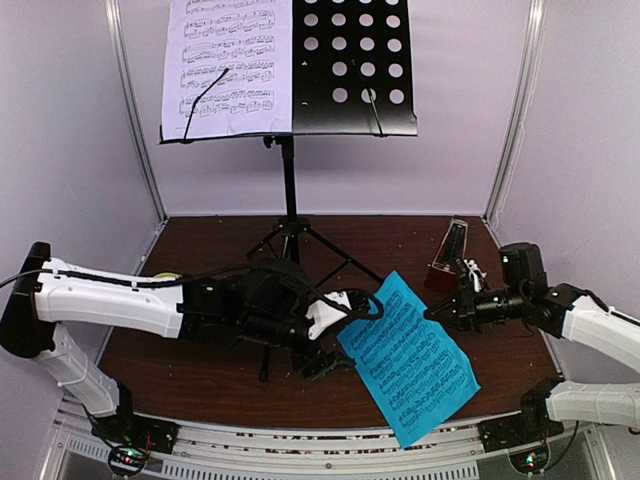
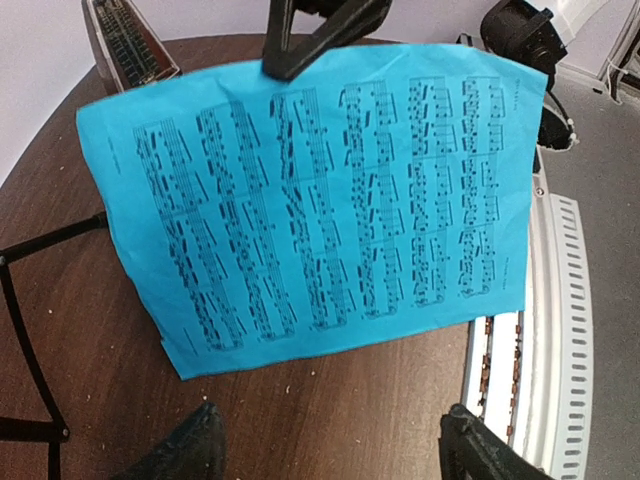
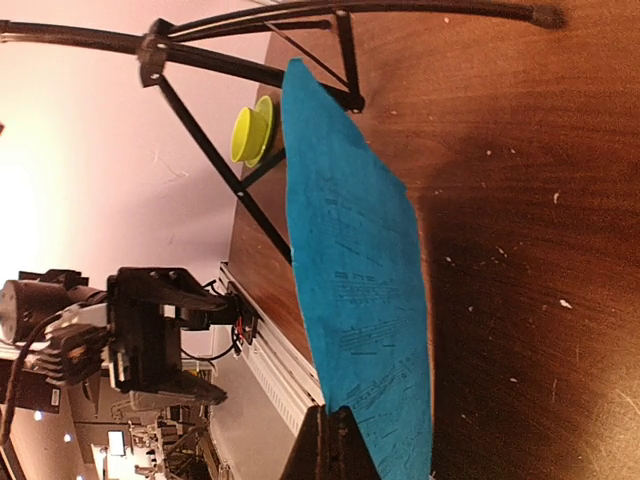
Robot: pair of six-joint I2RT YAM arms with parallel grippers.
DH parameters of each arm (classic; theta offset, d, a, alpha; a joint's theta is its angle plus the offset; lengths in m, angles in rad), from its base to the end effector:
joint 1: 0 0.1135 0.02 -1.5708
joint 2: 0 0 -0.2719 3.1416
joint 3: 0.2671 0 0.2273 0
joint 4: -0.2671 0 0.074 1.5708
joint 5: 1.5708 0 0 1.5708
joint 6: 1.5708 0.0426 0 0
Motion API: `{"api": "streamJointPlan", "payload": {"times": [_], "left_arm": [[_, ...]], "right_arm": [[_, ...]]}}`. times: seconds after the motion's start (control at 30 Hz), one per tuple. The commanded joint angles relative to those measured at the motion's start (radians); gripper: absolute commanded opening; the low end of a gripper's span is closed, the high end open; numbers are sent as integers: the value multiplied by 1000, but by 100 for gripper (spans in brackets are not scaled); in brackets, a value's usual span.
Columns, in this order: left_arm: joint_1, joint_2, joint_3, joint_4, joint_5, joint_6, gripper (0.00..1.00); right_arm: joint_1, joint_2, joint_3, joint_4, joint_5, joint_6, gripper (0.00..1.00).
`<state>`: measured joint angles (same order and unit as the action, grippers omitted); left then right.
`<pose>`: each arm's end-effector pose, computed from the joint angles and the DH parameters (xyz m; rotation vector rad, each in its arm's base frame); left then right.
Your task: Set up the instrument practice props
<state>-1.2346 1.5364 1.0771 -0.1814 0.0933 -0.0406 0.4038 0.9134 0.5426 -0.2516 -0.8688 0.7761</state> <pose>0.1042 -0.3101 0.2722 1.3546 1.8957 -0.7831 0.1366 0.0937 0.2460 -0.1144 2.3996 1.5683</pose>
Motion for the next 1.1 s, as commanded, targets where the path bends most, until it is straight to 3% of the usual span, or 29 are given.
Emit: {"api": "streamJointPlan", "payload": {"times": [0.0,0.2,0.57,0.73,0.77,0.8,1.07], "left_arm": [[14,-66,-53,49,-18,-41,75],[26,-122,-123,68,-27,-86,75],[38,-142,-82,92,41,-115,79],[38,-193,-87,153,64,-174,84],[38,-208,-94,169,61,-191,95],[39,-223,-103,188,58,-208,97],[38,-395,-231,359,-77,-356,98]], "right_arm": [[4,-125,11,68,-19,61,0],[4,-311,-46,272,-37,253,0],[13,-344,139,321,-233,275,0],[74,-340,180,449,-271,344,0],[83,-340,195,437,-273,336,0],[94,-340,213,417,-272,321,0],[184,-321,369,333,-236,265,0]]}}
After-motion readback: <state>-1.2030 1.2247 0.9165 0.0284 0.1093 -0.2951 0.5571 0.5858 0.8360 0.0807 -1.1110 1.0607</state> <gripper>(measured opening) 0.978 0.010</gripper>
